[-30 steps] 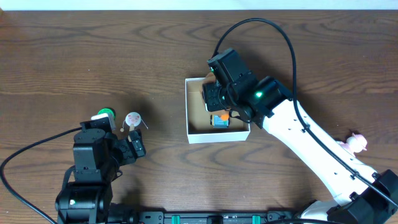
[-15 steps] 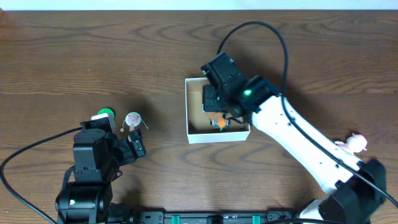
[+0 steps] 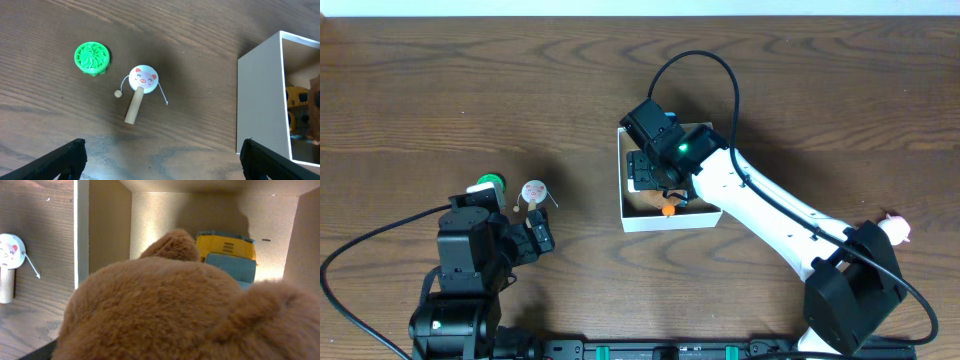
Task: Pack container
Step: 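Carry bear over the box and lower it beside the truck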
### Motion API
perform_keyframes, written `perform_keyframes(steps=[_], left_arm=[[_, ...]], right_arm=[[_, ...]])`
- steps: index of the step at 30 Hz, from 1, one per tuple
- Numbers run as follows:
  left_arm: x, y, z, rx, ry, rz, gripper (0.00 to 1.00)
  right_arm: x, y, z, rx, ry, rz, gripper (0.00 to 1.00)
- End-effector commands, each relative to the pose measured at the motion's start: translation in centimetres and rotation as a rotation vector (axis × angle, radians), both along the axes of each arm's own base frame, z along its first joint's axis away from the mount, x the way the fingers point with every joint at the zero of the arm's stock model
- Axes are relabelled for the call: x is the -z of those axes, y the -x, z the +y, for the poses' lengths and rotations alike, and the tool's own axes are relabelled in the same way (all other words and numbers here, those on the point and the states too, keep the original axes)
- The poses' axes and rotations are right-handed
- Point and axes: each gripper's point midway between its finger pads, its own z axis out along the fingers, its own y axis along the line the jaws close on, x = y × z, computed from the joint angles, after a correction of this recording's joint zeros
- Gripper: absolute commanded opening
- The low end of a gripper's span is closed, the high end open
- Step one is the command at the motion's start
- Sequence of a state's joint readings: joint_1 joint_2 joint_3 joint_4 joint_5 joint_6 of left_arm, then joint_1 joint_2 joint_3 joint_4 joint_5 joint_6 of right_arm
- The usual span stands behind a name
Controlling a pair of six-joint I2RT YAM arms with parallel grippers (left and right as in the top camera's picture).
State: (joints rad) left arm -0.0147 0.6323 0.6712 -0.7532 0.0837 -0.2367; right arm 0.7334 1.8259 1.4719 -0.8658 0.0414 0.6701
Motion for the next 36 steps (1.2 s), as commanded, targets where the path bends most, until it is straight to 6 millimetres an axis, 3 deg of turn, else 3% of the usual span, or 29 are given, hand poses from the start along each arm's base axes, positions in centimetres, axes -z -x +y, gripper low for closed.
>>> perform_keyframes(steps=[1, 15, 18, 21, 36], left_arm=[[-0.8, -0.2, -0.1, -0.004, 0.013, -0.016, 0.98], [-0.7, -0.1, -0.1, -0.004, 0.014, -0.009, 0.98], [-0.7, -0.1, -0.1, -0.004, 0.014, -0.009, 0.98], [-0.7, -0.1, -0.1, -0.004, 0.014, -0.009, 0.98], [-0.7, -0.1, -0.1, -0.004, 0.013, -0.009, 0.98]], right_arm=[[-0.2, -0.1, 0.4, -0.003, -0.002, -0.012, 0.76], [-0.7, -1.0, 1.2, -0.058, -0.020, -0.063, 0.76], [-0.8, -1.2, 1.3, -0.059, -0.026, -0.072, 0.79], [-0.9, -1.3, 1.4, -0.078, -0.025, -0.082, 0.88], [-1.1, -1.5, 1.6, -0.081, -0.032, -0.093, 0.91]])
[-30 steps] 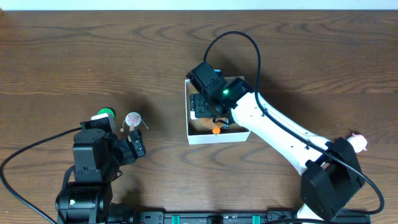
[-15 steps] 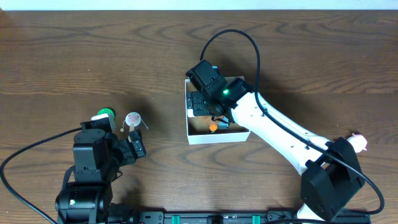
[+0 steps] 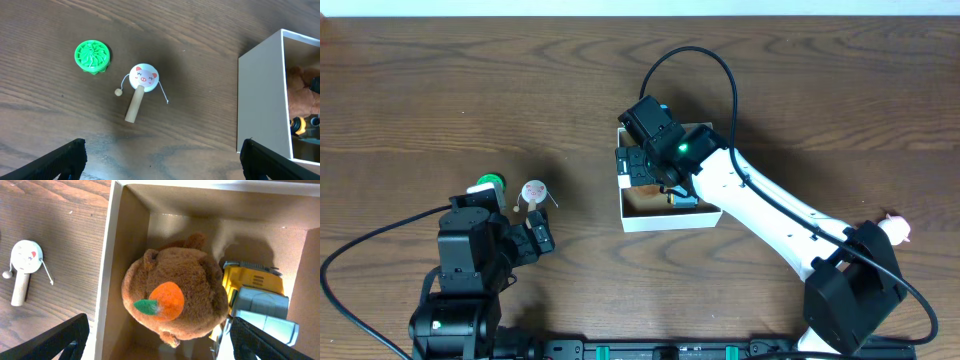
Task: Pack container
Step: 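Carry bear over the box and lower it beside the truck, then open right gripper and move it to the pink plush figure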
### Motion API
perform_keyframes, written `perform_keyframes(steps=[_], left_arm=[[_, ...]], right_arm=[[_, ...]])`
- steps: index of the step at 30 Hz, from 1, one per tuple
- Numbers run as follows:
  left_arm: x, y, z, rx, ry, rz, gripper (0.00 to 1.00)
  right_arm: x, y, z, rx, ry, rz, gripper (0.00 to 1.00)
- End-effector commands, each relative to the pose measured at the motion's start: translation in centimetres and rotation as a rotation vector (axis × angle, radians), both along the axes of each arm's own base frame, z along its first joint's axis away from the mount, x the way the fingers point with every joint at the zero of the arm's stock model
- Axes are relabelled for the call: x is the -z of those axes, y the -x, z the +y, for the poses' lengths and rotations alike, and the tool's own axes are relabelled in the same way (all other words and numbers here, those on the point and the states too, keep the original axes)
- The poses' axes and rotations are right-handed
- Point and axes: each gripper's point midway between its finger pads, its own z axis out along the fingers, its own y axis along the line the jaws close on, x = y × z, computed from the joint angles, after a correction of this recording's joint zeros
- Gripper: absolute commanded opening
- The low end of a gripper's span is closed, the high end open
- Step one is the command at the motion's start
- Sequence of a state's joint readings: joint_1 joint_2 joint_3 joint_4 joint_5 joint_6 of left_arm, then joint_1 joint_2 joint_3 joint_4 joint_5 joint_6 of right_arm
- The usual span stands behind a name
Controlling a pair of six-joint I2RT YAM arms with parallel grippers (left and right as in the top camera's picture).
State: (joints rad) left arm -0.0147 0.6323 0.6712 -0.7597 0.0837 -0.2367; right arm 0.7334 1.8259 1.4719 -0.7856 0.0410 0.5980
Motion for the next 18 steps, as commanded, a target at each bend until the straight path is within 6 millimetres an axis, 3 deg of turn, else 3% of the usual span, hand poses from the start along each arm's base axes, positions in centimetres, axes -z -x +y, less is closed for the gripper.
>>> perform_keyframes(steps=[1, 7, 10, 13, 16, 18], left_arm=[[-0.8, -0.2, -0.1, -0.004, 0.013, -0.016, 0.98], [-0.8, -0.2, -0.1, -0.004, 0.014, -0.016, 0.98], [-0.8, -0.2, -0.1, -0.004, 0.014, -0.016, 0.98], [-0.8, -0.2, -0.1, -0.004, 0.013, -0.016, 0.98], [-0.8, -0.2, -0.1, -0.004, 0.013, -0.016, 0.98], [-0.8, -0.2, -0.1, -0.004, 0.013, -0.016, 0.98]], right_arm=[[-0.3, -0.2, 0.4, -0.014, -0.002, -0.020, 0.91], [-0.9, -1.1, 0.4, -0.043, -0.005, -0.056, 0.95], [-2.3, -2.5, -1.5, -0.008, 0.012, -0.103, 0.96], [-5.5, -4.4, -5.5, 0.097, 0.005, -0.147, 0.98], [-9.5, -5.8, -12.4, 0.319, -0.024, -0.176, 0.99], [-11.1, -5.7, -17.0, 0.469, -0.044, -0.171, 0.99]])
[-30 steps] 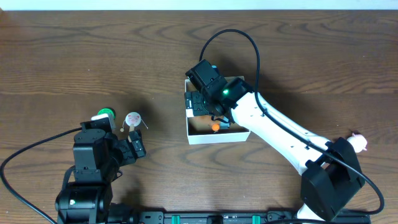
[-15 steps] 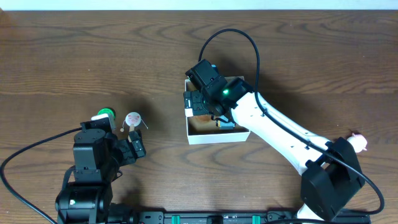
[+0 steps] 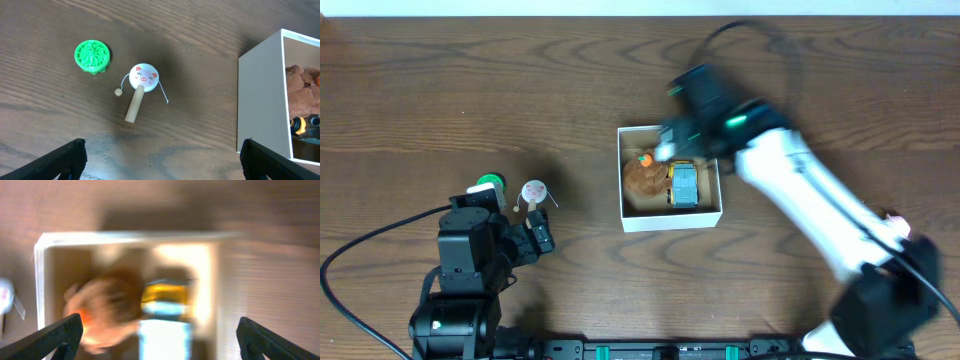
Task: Pack container
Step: 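Open right gripper and move it to the pink plush figure, then grasp the pink-white plush figure with right gripper and lift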
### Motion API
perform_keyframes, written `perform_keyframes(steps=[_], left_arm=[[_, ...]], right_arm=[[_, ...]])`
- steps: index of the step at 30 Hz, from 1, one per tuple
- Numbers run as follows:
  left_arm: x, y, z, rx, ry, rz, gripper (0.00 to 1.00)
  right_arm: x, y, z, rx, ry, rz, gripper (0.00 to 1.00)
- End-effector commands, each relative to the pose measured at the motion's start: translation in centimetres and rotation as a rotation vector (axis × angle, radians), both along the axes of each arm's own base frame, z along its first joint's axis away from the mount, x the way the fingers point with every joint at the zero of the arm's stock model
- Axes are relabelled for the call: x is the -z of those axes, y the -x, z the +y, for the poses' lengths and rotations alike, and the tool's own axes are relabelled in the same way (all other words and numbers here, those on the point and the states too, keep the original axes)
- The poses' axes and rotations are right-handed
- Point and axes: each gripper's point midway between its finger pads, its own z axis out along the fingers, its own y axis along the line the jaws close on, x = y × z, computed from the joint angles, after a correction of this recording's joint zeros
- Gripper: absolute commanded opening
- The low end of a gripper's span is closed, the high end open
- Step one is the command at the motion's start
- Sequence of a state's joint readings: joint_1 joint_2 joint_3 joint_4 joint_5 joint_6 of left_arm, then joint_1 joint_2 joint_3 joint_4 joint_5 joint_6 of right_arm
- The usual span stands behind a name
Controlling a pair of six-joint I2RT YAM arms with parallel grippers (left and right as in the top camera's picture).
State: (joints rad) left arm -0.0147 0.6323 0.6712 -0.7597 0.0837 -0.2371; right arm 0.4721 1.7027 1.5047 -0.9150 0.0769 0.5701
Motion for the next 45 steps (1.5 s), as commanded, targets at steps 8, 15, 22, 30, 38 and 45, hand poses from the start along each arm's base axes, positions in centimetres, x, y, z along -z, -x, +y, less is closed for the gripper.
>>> perform_keyframes(steps=[8, 15, 22, 30, 38, 45], left_arm=[[-0.8, -0.2, -0.1, -0.004, 0.013, -0.016, 0.98], [-0.8, -0.2, -0.1, -0.004, 0.014, -0.016, 0.98], [-0.8, -0.2, -0.1, -0.004, 0.013, -0.016, 0.98], [-0.8, -0.2, -0.1, -0.004, 0.013, -0.016, 0.98], [-0.8, -0.2, -0.1, -0.004, 0.013, -0.016, 0.98], [-0.8, -0.2, -0.1, -0.004, 0.013, -0.015, 0.98]], right_arm=[[-5.6, 4.5, -24.1, 0.802, -0.032, 0.058, 0.99], [-0.8, 9.0, -30.4, 1.007, -0.001, 0.242, 0.99], [4.8, 12.0, -32.2, 1.060, 0.008, 0.340, 0.99], [10.2, 14.0, -32.3, 1.053, 0.017, 0.375, 0.99], [13.3, 15.3, -32.2, 1.053, 0.023, 0.378, 0.98], [14.6, 16.2, -31.8, 1.056, 0.023, 0.394, 0.72]])
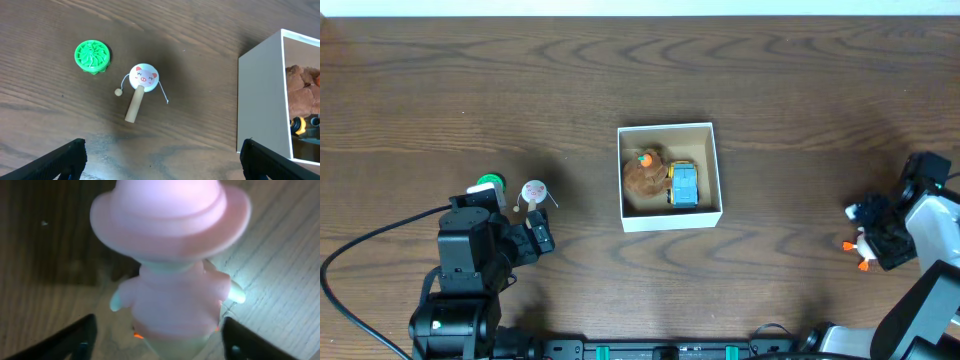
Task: Pack container
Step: 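Grasp the pink-white plush figure with right gripper and lift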
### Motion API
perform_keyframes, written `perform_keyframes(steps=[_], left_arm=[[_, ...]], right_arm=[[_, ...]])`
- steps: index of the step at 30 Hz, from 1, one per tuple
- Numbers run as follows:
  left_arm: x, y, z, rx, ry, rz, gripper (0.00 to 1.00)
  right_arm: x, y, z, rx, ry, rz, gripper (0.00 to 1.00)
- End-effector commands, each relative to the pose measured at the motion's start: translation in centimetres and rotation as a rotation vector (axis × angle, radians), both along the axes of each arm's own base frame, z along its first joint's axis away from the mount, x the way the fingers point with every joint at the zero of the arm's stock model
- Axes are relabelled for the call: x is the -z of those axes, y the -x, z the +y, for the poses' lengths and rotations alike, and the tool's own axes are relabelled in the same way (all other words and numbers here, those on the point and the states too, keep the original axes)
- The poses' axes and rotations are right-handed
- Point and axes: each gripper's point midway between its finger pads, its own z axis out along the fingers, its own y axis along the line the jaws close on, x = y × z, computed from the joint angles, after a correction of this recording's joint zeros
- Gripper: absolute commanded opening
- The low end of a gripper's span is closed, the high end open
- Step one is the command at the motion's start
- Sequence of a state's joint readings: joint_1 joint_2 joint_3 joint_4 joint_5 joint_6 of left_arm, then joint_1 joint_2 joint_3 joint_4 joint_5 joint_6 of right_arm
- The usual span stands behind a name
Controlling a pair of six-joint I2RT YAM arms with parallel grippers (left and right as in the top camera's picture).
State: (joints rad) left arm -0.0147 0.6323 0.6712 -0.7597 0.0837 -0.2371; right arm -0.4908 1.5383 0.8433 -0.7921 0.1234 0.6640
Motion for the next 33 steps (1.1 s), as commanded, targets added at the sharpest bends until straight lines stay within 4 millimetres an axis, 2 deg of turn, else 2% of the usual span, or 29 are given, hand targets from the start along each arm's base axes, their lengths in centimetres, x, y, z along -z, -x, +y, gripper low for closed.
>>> perform_keyframes(steps=[1, 3, 7, 14, 17, 22, 26, 30, 33], left_arm=[[-0.8, -0.2, -0.1, -0.004, 0.013, -0.016, 0.98], [-0.8, -0.2, -0.1, -0.004, 0.014, -0.016, 0.98], [-0.8, -0.2, -0.1, -0.004, 0.014, -0.016, 0.98], [-0.8, -0.2, -0.1, -0.004, 0.013, -0.015, 0.98], [-0.8, -0.2, -0.1, -0.004, 0.013, -0.015, 0.98], [-0.8, -0.2, -0.1, -0.004, 0.014, -0.015, 0.98], [-0.8, -0.2, -0.1, -0.004, 0.014, -0.015, 0.98], [-0.8, -0.2, -0.1, -0.004, 0.013, -0.016, 0.98], [-0.8, -0.2, -0.1, -0.004, 0.014, -0.016, 0.98]], right_arm=[[0.3, 0.5, -0.1, 0.001, -0.002, 0.013, 0.65], [0.3, 0.5, -0.1, 0.001, -0.002, 0.013, 0.53], [0.3, 0.5, 0.0, 0.001, -0.002, 0.013, 0.40], [0.3, 0.5, 0.0, 0.000, -0.003, 0.012, 0.11], [0.4, 0.4, 0.1, -0.001, -0.008, 0.010, 0.02], [0.5, -0.2, 1.1, -0.006, -0.068, -0.023, 0.01], [0.2, -1.3, 1.9, -0.016, -0.118, -0.075, 0.01], [-1.7, -3.6, 2.4, -0.129, -0.092, -0.132, 0.01], [-4.2, -5.9, 3.8, -0.270, -0.054, -0.190, 0.01]])
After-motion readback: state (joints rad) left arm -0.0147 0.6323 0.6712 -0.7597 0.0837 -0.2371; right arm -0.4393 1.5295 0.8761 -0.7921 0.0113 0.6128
